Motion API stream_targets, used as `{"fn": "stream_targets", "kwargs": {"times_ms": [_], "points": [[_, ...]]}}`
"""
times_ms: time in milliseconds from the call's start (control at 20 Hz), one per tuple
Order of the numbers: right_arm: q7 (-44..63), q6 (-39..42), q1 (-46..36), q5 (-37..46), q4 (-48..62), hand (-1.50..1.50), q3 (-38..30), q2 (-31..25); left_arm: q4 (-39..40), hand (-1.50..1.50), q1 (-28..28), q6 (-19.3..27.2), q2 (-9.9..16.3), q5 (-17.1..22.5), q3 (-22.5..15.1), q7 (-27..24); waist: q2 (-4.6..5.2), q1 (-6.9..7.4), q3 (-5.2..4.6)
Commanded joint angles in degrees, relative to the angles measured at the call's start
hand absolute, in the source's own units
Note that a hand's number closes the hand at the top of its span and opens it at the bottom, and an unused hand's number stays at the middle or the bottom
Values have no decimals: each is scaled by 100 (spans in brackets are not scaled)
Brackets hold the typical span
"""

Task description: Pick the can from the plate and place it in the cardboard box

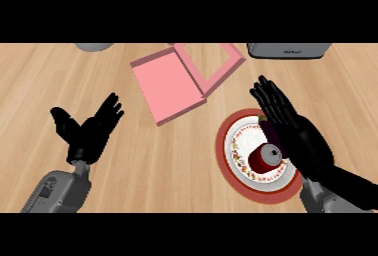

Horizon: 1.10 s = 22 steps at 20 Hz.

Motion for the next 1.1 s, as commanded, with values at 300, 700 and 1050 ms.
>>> {"fn": "stream_targets", "kwargs": {"times_ms": [300,700,1050], "points": [[397,-927,1465,1291,1217,150,-1759,-2010,-495,0,54,499,357,-272,552,-545,107,-233,-39],[-752,-1021,1912,729,1692,-150,-2792,-1800,-1869,0,752,1118,106,-628,206,-129,-8,17,77],[843,374,2035,1259,792,-150,-2030,-3312,-1583,0,506,971,254,-582,421,-76,11,-52,48]]}}
